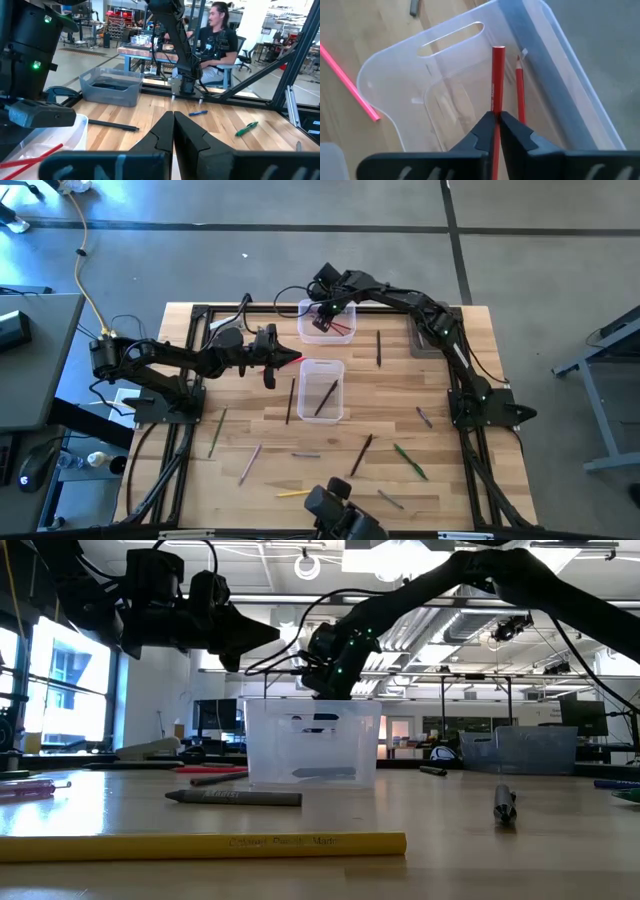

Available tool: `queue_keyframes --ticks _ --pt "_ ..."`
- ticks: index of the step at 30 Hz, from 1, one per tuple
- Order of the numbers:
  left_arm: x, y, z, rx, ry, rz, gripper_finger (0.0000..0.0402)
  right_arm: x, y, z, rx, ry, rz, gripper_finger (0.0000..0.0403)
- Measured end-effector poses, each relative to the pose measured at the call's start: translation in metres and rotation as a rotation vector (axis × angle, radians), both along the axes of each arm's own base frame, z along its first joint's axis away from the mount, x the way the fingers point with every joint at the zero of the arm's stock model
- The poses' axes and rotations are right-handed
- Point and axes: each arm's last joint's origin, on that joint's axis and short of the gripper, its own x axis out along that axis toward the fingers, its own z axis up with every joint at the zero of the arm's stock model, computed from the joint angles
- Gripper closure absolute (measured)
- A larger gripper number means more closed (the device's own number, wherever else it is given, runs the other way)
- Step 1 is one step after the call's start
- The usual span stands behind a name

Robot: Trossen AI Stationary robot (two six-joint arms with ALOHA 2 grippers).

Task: Sort crayons/erasers/pens/pencils in bins
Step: Put the red color pencil into the top transparent bin, then put the top left black pen into the bottom transparent bin

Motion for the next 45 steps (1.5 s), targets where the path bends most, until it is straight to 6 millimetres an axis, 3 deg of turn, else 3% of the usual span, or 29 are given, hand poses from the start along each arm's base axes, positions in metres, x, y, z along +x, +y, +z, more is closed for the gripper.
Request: queue_keyframes --ticks 8,11,14,20,26,35,40,45 --pt "0.0 0.0 0.0 0.0 0.001 0.0 0.0401 0.0 0.001 0.018 -0.02 0.001 0.033 0.0321" --pt "0.0 0.0 -0.001 -0.004 0.007 0.0 0.0401 -0.002 0.004 0.034 -0.053 -0.027 0.095 0.034" --pt "0.0 0.0 -0.002 -0.01 0.018 0.0 0.0401 -0.004 0.007 0.049 -0.066 -0.128 0.15 0.0384" --pt "0.0 0.0 -0.004 -0.003 0.037 -0.001 0.0401 -0.02 0.016 0.044 -0.137 -0.293 0.124 0.0396" --pt "0.0 0.0 -0.008 -0.011 0.075 -0.001 0.0401 -0.065 0.053 0.04 -0.232 -0.478 0.052 0.0401" --pt "-0.019 0.015 -0.007 -0.091 0.159 0.095 0.0401 -0.157 0.144 0.034 -0.398 -0.631 -0.046 0.0402" --pt "-0.035 0.021 0.006 -0.177 0.362 0.144 0.0401 -0.195 0.184 0.024 -0.44 -0.74 -0.043 0.0402" --pt "-0.043 0.023 0.025 -0.216 0.651 0.282 0.0402 -0.222 0.209 0.013 -0.46 -0.813 -0.085 0.0403"
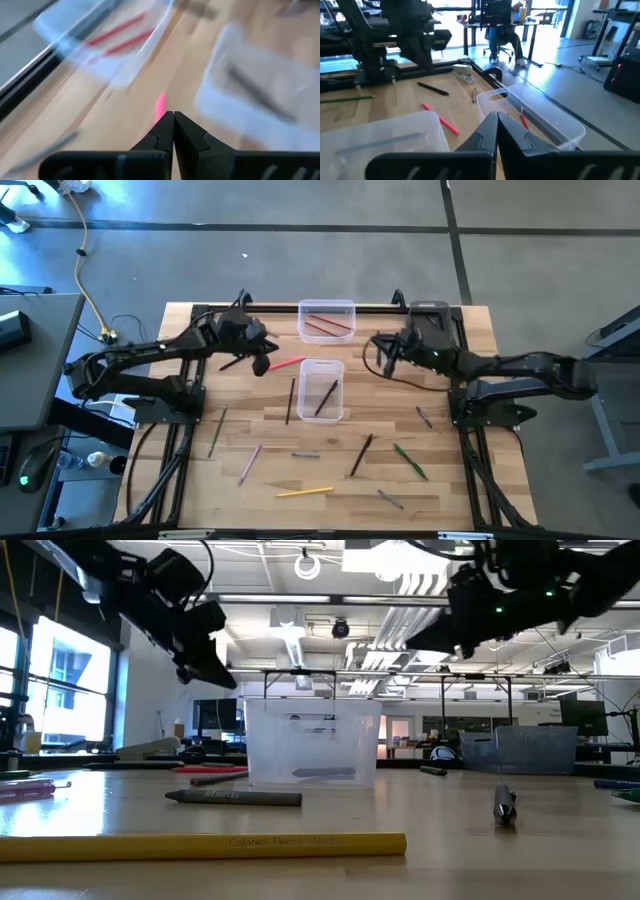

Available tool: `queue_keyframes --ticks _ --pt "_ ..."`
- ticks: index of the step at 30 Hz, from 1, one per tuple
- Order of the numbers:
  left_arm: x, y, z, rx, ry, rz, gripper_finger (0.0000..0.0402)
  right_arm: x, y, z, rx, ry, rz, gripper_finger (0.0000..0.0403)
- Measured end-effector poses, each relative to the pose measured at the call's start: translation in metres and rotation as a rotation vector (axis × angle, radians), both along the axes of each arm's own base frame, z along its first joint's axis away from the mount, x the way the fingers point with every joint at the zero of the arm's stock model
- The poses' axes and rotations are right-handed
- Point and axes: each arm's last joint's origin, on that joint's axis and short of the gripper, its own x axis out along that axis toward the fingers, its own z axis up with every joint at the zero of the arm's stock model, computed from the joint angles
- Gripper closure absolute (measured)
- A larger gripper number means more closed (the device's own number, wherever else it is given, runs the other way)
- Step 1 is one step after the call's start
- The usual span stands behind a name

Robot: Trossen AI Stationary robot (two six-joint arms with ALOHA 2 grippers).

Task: Sort crayons/erasers/pens/pencils in bins
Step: Put the top left black pen into the bottom transparent bin

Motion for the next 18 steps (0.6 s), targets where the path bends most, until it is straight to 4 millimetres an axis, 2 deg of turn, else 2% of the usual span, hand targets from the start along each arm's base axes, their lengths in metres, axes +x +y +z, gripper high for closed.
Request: queue_keyframes --ticks 4,10,14,18 --pt "-0.005 0.007 0.002 -0.077 0.258 0.083 0.0402 -0.01 0.012 -0.004 -0.005 -0.031 0.016 0.0403" --pt "-0.007 0.027 -0.018 -0.216 0.569 0.143 0.0401 -0.012 0.022 -0.003 -0.068 -0.03 0.061 0.0403" --pt "-0.003 0.044 -0.031 -0.241 0.692 0.148 0.0392 -0.011 0.025 -0.003 -0.093 -0.021 0.081 0.0403" --pt "0.003 0.055 -0.037 -0.28 0.741 0.127 0.0363 -0.01 0.027 -0.002 -0.107 -0.019 0.09 0.0403"
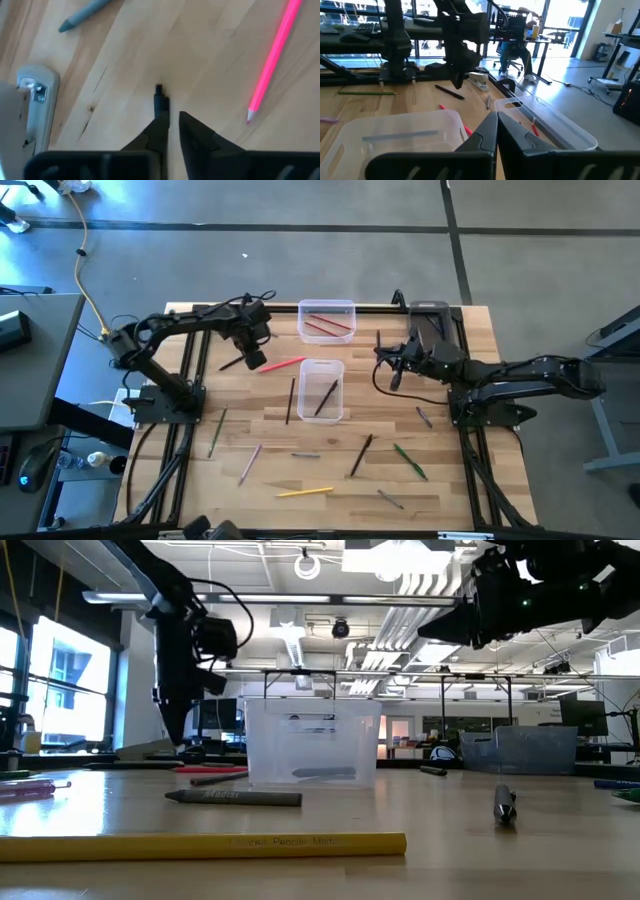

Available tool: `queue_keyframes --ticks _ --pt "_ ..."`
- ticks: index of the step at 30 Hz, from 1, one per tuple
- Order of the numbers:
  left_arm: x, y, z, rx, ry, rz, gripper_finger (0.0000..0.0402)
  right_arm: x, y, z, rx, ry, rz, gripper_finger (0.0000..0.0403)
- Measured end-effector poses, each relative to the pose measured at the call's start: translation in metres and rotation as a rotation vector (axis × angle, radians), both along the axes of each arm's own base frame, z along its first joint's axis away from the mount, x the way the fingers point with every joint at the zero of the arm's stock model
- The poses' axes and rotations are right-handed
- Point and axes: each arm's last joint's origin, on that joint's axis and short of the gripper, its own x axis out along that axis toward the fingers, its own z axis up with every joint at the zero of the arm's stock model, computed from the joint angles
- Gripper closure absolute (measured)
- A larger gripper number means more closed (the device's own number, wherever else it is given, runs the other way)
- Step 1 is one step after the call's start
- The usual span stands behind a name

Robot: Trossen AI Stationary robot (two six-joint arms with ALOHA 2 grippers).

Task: Sort crayons/erasers/pens/pencils in bins
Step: Put the top left black pen into the bottom transparent bin

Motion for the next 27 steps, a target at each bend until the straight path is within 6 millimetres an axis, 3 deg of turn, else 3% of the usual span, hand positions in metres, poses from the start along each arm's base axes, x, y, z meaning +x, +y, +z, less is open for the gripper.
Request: queue_keyframes --ticks 8,15,20,27 --pt "0.002 0.014 -0.017 -0.084 0.006 0.025 0.0288 0.0 0.0 0.0 -0.006 0.0 0.0 0.0403" --pt "-0.003 0.026 -0.036 -0.093 0.06 0.099 0.0254 0.0 0.0 0.0 -0.006 0.001 0.0 0.0403" --pt "-0.006 0.031 -0.042 -0.138 0.053 0.104 0.0263 0.0 0.0 0.0 -0.006 0.001 0.0 0.0403" --pt "-0.004 0.03 -0.045 -0.159 0.043 0.064 0.0329 0.0 0.0 0.0 -0.018 0.005 0.001 0.0403"
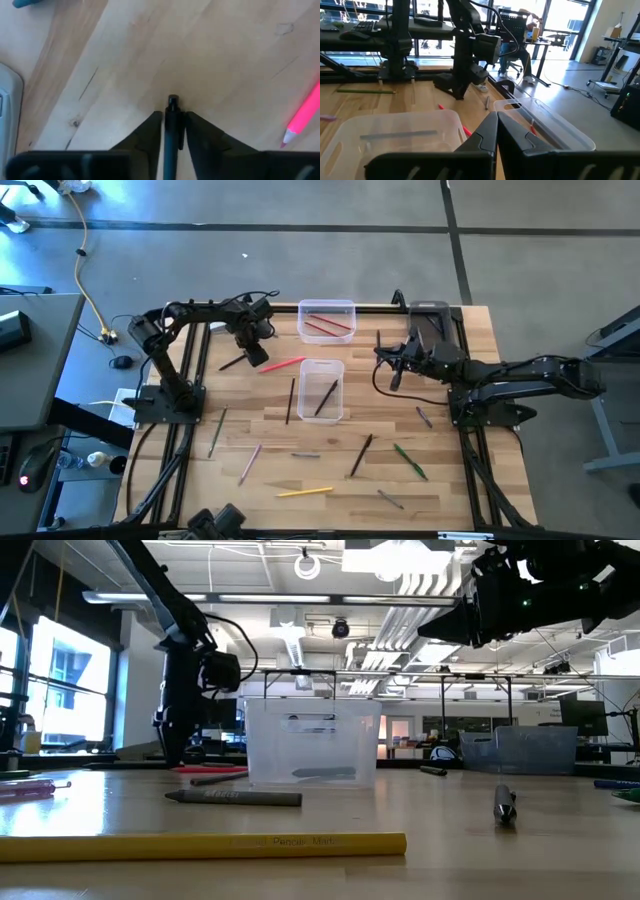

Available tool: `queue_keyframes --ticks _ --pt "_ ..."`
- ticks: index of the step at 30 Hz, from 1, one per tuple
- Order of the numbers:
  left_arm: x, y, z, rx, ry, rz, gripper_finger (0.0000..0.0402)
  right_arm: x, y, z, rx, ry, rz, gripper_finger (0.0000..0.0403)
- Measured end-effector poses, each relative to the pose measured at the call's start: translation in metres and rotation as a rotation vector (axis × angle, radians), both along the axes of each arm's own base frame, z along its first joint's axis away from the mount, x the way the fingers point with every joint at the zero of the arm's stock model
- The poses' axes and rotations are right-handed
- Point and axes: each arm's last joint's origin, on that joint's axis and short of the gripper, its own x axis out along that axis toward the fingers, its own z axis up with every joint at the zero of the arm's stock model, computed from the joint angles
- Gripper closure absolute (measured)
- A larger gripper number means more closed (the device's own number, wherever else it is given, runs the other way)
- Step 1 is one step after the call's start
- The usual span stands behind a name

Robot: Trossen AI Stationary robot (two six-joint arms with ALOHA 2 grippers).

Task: Sort crayons/erasers/pens/pencils in bins
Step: Put the top left black pen into the bottom transparent bin

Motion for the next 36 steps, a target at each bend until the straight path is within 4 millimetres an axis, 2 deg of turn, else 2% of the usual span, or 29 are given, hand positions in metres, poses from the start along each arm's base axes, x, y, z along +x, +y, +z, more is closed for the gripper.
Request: queue_keyframes --ticks 4,8,12,16,25,30,36 --pt "0.002 -0.002 0.0 0.0 0.0 -0.023 0.0369 0.0 0.0 0.0 -0.006 0.002 0.001 0.0403" --pt "0.004 -0.005 0.006 0.024 -0.009 -0.049 0.0389 0.0 0.0 0.0 -0.006 0.003 0.001 0.0403" --pt "0.005 -0.007 0.023 0.046 -0.057 -0.036 0.039 0.0 0.0 0.0 -0.005 0.004 0.001 0.0403" --pt "0.005 -0.01 0.053 0.083 -0.174 0.011 0.0392 0.0 0.0 0.0 -0.005 0.004 0.001 0.0403" --pt "0.015 -0.047 0.106 0.054 -0.456 0.112 0.0394 0.0 0.0 0.0 -0.006 0.003 0.001 0.0403" --pt "0.037 -0.073 0.126 0.021 -0.631 0.122 0.0394 0.0 0.0 0.0 -0.006 0.002 0.001 0.0403" --pt "0.067 -0.098 0.14 -0.007 -0.817 0.148 0.0394 0.0 0.0 0.0 -0.006 0.002 0.001 0.0403"
